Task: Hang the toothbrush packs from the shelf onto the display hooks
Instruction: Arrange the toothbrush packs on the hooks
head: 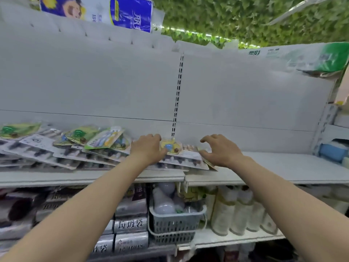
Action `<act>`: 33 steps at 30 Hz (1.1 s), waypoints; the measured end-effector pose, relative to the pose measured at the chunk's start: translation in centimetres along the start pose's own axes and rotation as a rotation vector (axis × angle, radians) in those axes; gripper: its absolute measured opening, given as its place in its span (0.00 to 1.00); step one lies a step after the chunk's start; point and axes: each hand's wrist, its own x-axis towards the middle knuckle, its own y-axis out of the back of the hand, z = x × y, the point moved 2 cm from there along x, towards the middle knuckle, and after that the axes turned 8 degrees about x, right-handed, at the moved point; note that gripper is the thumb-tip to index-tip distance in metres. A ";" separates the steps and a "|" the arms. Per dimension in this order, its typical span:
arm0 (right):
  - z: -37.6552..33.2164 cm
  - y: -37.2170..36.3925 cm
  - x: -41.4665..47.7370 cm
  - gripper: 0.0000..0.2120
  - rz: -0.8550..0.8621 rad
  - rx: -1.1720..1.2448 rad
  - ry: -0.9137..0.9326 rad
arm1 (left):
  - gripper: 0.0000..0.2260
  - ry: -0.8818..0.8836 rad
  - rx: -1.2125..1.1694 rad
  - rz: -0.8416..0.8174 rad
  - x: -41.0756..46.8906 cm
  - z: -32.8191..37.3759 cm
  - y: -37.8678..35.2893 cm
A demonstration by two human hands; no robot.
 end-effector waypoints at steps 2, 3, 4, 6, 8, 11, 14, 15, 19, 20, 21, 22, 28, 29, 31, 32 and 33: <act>1.5 -0.6 0.7 0.23 -0.027 0.039 0.019 | 0.24 0.042 0.024 0.000 0.0 1.1 0.0; 2.0 -0.9 1.1 0.23 -0.038 0.058 0.030 | 0.24 0.056 0.030 -0.002 0.1 1.5 0.0; 2.5 -1.3 1.5 0.23 -0.046 0.076 0.040 | 0.24 0.070 0.034 -0.006 0.2 1.7 -0.1; 3.3 -1.9 2.4 0.23 -0.054 0.105 0.059 | 0.26 0.101 0.049 -0.009 0.5 2.0 -0.4; 3.8 -2.6 3.2 0.23 -0.051 0.139 0.066 | 0.27 0.117 0.057 -0.019 1.0 2.2 -0.8; 4.4 -4.0 4.3 0.23 -0.062 0.194 0.057 | 0.30 0.138 0.042 -0.054 2.1 2.6 -1.7; 5.2 -5.3 5.6 0.23 -0.102 0.219 0.039 | 0.34 0.171 0.047 -0.097 3.3 2.8 -2.7; 5.5 -5.7 6.0 0.24 -0.112 0.226 0.028 | 0.35 0.176 0.052 -0.105 3.7 2.8 -3.1; 7.0 -7.0 7.3 0.26 -0.139 0.272 -0.036 | 0.38 0.200 0.085 -0.111 5.2 2.7 -4.3; 7.4 -7.4 7.5 0.28 -0.150 0.284 -0.055 | 0.39 0.202 0.100 -0.117 5.6 2.8 -4.5; 7.7 -7.7 7.7 0.29 -0.161 0.291 -0.072 | 0.41 0.204 0.105 -0.132 6.1 2.9 -4.6; 8.0 -8.0 7.8 0.31 -0.171 0.293 -0.093 | 0.41 0.206 0.103 -0.148 6.5 3.1 -4.7; 9.5 -9.1 8.2 0.44 -0.255 0.254 -0.268 | 0.42 0.242 0.135 -0.187 8.3 4.6 -5.1; 9.7 -9.3 8.2 0.46 -0.273 0.247 -0.295 | 0.42 0.242 0.157 -0.173 8.6 4.8 -5.0; 9.9 -9.7 8.2 0.48 -0.312 0.240 -0.329 | 0.41 0.224 0.183 -0.138 9.1 5.3 -4.8; 9.9 -9.9 8.2 0.48 -0.322 0.238 -0.335 | 0.41 0.218 0.184 -0.126 9.2 5.5 -4.7; 9.9 -10.1 8.3 0.48 -0.320 0.235 -0.339 | 0.41 0.217 0.177 -0.118 9.3 5.6 -4.7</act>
